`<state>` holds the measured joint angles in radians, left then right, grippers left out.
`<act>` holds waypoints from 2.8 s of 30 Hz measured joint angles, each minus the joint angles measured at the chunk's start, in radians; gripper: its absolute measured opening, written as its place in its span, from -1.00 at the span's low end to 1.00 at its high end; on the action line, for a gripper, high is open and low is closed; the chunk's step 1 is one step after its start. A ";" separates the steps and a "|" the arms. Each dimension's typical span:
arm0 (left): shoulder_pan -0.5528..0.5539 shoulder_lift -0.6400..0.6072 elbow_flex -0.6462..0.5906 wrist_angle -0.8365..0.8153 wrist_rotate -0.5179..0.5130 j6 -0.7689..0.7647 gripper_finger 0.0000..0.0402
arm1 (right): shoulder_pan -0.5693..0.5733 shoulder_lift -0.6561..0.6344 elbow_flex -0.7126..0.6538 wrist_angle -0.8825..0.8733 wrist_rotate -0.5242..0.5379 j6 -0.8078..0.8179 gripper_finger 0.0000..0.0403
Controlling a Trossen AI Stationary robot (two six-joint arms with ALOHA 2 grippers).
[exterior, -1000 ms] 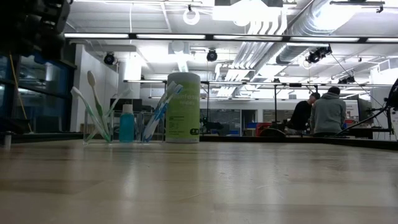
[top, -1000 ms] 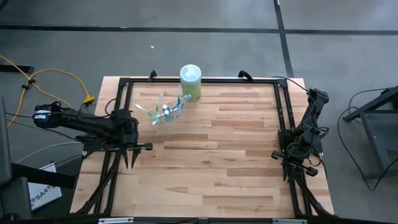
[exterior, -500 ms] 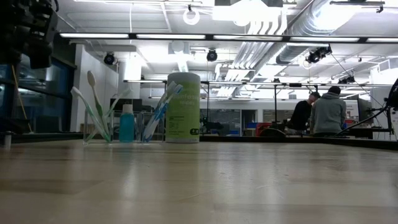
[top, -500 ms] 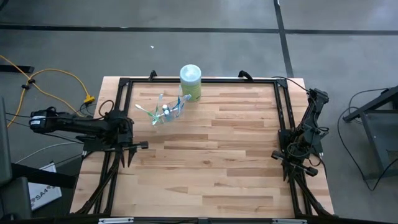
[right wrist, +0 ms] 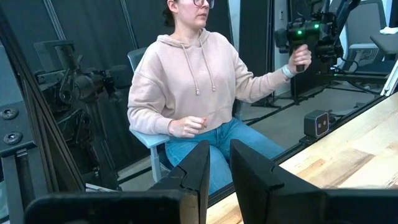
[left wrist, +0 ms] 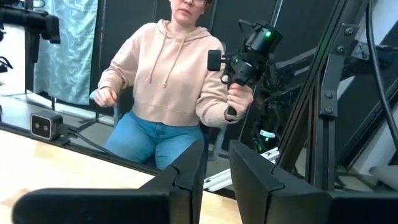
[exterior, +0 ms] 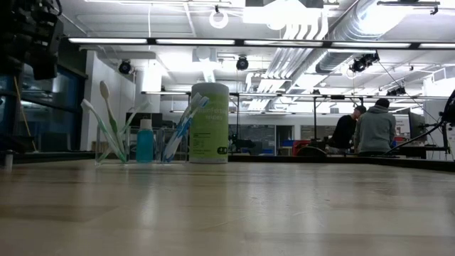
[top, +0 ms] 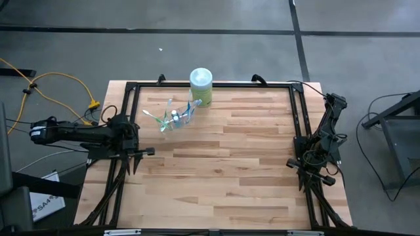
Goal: Pick & Place toothbrushing station
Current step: Return to Home Position
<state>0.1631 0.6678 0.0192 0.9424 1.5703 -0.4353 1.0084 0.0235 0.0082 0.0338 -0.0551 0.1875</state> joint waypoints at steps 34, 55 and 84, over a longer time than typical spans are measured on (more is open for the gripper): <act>-0.053 -0.005 -0.008 -0.583 -0.984 0.297 -0.65 | 0.000 0.000 0.000 0.000 0.000 0.000 -0.72; -0.550 -0.105 -0.008 -0.813 -1.550 0.363 -0.65 | 0.000 0.000 0.000 0.000 0.000 0.000 -0.72; -0.550 -0.286 0.026 -1.031 -1.562 0.351 -0.65 | 0.000 0.000 0.000 0.000 0.000 0.000 -0.72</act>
<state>-0.3866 0.3820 0.0452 -0.0883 0.0081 -0.0840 1.0082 0.0235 0.0086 0.0338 -0.0548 0.1873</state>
